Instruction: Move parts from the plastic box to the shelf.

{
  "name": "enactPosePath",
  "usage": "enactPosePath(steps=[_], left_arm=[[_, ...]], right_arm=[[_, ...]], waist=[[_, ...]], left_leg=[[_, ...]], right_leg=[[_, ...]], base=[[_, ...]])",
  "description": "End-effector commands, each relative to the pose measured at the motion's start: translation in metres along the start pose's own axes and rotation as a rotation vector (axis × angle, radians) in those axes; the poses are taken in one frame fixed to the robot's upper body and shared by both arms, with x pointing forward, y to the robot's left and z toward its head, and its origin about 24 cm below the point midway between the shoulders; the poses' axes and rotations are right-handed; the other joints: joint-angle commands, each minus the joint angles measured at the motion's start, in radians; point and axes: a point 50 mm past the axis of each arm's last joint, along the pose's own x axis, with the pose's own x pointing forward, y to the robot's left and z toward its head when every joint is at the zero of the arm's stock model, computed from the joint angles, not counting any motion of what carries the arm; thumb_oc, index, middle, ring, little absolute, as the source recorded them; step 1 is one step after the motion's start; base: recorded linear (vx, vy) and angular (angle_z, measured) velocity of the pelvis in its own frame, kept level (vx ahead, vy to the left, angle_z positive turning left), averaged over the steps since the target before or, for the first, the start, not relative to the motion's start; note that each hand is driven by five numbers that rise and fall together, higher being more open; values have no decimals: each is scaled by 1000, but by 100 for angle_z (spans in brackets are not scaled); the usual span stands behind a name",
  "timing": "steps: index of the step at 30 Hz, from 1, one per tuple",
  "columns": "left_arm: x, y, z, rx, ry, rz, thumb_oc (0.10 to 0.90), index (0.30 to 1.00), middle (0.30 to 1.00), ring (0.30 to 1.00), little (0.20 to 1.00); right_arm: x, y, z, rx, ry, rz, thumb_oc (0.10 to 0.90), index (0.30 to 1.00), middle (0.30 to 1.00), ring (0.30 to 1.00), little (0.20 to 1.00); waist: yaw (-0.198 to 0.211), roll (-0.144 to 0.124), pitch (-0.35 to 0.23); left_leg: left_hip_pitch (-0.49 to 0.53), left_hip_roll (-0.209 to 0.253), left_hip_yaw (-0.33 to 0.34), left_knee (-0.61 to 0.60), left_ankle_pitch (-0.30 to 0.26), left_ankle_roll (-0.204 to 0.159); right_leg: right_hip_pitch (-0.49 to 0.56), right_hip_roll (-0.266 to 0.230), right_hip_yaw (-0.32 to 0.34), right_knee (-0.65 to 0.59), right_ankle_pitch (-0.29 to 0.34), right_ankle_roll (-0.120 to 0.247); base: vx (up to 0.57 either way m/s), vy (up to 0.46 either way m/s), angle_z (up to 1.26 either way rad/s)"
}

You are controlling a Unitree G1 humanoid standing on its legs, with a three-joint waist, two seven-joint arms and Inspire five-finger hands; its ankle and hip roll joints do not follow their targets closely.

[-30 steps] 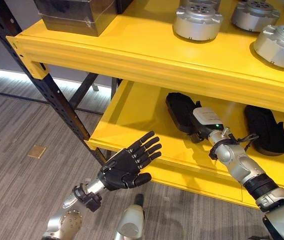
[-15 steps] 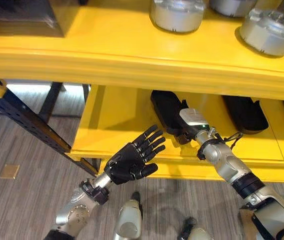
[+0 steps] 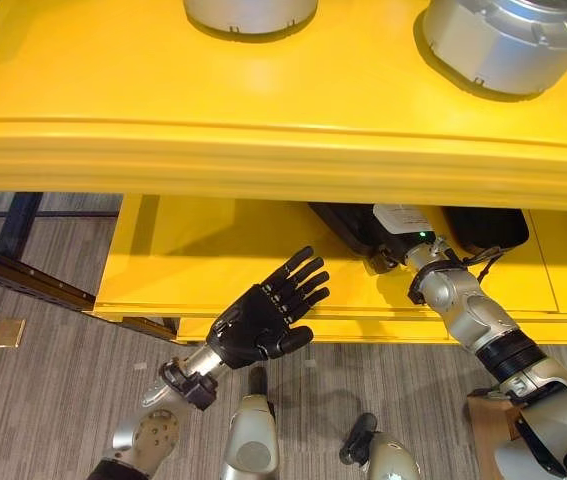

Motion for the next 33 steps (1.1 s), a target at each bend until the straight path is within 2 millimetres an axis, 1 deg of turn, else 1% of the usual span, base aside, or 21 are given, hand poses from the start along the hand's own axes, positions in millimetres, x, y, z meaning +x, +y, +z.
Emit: enactPosePath(steps=[1, 2, 3, 4, 5, 6, 7, 8, 9, 10, 11, 12, 13, 14, 17, 19, 21, 25, 28, 32, 33], left_arm=[[15, -28, 23, 14, -143, -160, 900, 1000, 1000, 1000, 1000], [18, -30, 26, -5, -159, -184, 900, 1000, 1000, 1000, 1000], [24, -35, 30, -27, -194, -211, 900, 1000, 1000, 1000, 1000], [27, -37, 29, -33, -207, -215, 900, 1000, 1000, 1000, 1000], [28, -37, 27, -36, -204, -216, 900, 1000, 1000, 1000, 1000], [28, -37, 25, -38, -196, -218, 900, 1000, 1000, 1000, 1000], [30, -41, 21, -29, -178, -244, 900, 1000, 1000, 1000, 1000], [32, -45, 19, -22, -164, -282, 900, 1000, 1000, 1000, 1000], [33, -48, 19, -6, -158, -310, 900, 1000, 1000, 1000, 1000], [37, -52, 22, 50, -153, -331, 900, 1000, 1000, 1000, 1000], [40, -53, 24, 70, -153, -329, 900, 1000, 1000, 1000, 1000], [44, -54, 25, 72, -156, -325, 900, 1000, 1000, 1000, 1000], [46, -54, 26, 56, -159, -318, 900, 1000, 1000, 1000, 1000], [52, -55, 28, 62, -171, -310, 900, 1000, 1000, 1000, 1000], [55, -57, 33, 56, -189, -319, 900, 1000, 1000, 1000, 1000], [55, -57, 35, 53, -193, -325, 900, 1000, 1000, 1000, 1000], [56, -60, 35, 62, -200, -337, 900, 1000, 1000, 1000, 1000], [59, -62, 36, 71, -206, -338, 900, 1000, 1000, 1000, 1000], [60, -63, 37, 67, -208, -342, 900, 1000, 1000, 1000, 1000], [63, -65, 39, 73, -216, -341, 900, 1000, 1000, 1000, 1000], [64, -66, 41, 77, -217, -344, 900, 1000, 1000, 1000, 1000]], right_arm=[[11, -56, 2, 3, -13, -188, 400, 300, 300, 300, 300], [11, -64, 0, -8, 0, -203, 400, 300, 300, 300, 300], [11, -76, 0, -41, -6, -226, 400, 300, 300, 300, 300], [12, -82, 0, -55, -12, -236, 400, 300, 300, 300, 300], [14, -88, 1, -55, -16, -245, 400, 300, 300, 300, 300], [15, -92, 3, -54, -17, -250, 400, 300, 300, 300, 300], [18, -100, 9, -56, -25, -270, 400, 300, 300, 300, 300], [20, -107, 12, -61, -27, -288, 400, 300, 300, 300, 300], [21, -115, 14, -62, -32, -301, 400, 300, 300, 300, 300], [21, -124, 14, -62, -40, -316, 400, 300, 300, 300, 300], [21, -127, 13, -69, -35, -320, 400, 300, 300, 300, 300], [21, -130, 11, -81, -29, -322, 400, 300, 300, 300, 300], [21, -132, 9, -85, -26, -319, 400, 300, 300, 300, 300], [22, -135, 7, -85, -29, -320, 400, 300, 300, 300, 300], [22, -134, 7, -68, -28, -317, 400, 300, 300, 300, 300], [22, -134, 7, -61, -26, -310, 400, 300, 300, 300, 300], [23, -131, 9, -14, -13, -289, 400, 300, 300, 300, 300], [26, -129, 11, 28, 1, -292, 400, 300, 300, 300, 300], [28, -126, 12, 70, 13, -296, 400, 300, 300, 300, 300], [30, -128, 13, 127, 26, -318, 400, 300, 300, 300, 300], [31, -128, 13, 158, 40, -331, 400, 300, 300, 300, 300]], waist=[[11, 42, -58], [6, 45, -50], [10, 49, -30], [11, 52, -19], [4, 54, -14], [0, 54, -12], [5, 56, -1], [1, 56, 5], [-4, 60, 11], [-14, 71, 23], [-18, 69, 29], [-21, 68, 44], [-22, 71, 47], [-27, 74, 68], [-24, 76, 97], [-23, 74, 104], [-21, 73, 106], [-19, 73, 106], [-18, 71, 106], [-17, 70, 106], [-16, 69, 106]], left_leg=[[79, 25, 22, -3, -98, 22], [59, 32, 37, 24, -101, 14], [-13, 37, -22, 100, -97, -17], [-57, 59, -59, 149, -82, -42], [-72, 97, -64, 165, -80, -53], [-72, 120, -66, 157, -77, -55], [-76, 157, -112, 136, -45, -60], [-84, 175, -109, 126, -42, -58], [-86, 181, -97, 116, -46, -54], [-87, 181, -69, 95, -49, -46], [-93, 178, -62, 99, -52, -47], [-105, 167, -68, 127, -66, -48], [-114, 164, -73, 135, -67, -48], [-145, 150, -87, 175, -82, -46], [-179, 131, -95, 198, -94, -44], [-191, 128, -98, 204, -96, -45], [-223, 120, -105, 222, -106, -45], [-281, 107, -119, 278, -134, -40], [-298, 104, -119, 295, -148, -37], [-314, 99, -124, 303, -149, -34], [-321, 95, -124, 316, -161, -31]], right_leg=[[-36, -9, 0, 119, -57, 1], [-41, -12, 0, 132, -70, -6], [-57, -4, 25, 140, -76, -20], [-68, 3, 42, 142, -78, -31], [-84, 4, 54, 151, -80, -36], [-99, 2, 64, 162, -81, -35], [-152, -10, 97, 220, -99, -31], [-187, -14, 108, 237, -93, -29], [-215, -20, 112, 258, -95, -25], [-256, -42, 106, 301, -104, -17], [-273, -56, 113, 325, -110, -13], [-285, -67, 127, 355, -121, -9], [-290, -66, 131, 359, -118, -10], [-314, -74, 147, 376, -114, -3], [-344, -90, 159, 378, -100, 15], [-351, -95, 159, 377, -97, 19], [-369, -94, 162, 370, -94, 20], [-402, -91, 169, 383, -102, 10], [-411, -87, 175, 382, -106, 9], [-418, -78, 181, 369, -97, 5], [-420, -77, 183, 372, -102, 5]], base=[[-47, -163, 24], [-182, -157, 36], [-234, -132, 40], [-219, -83, 49], [-132, -12, 42], [-164, 114, 32], [-216, 171, 19], [-275, 215, -6], [-297, 232, -24], [-226, 221, -14], [-166, 202, 6], [-72, 106, 11], [-125, 107, -14], [-157, 92, -21], [-140, 31, -3], [-101, -11, 2], [-128, -8, 2], [-77, 3, -3], [-51, -7, -4], [-53, 5, -6], [-39, 2, -2]])
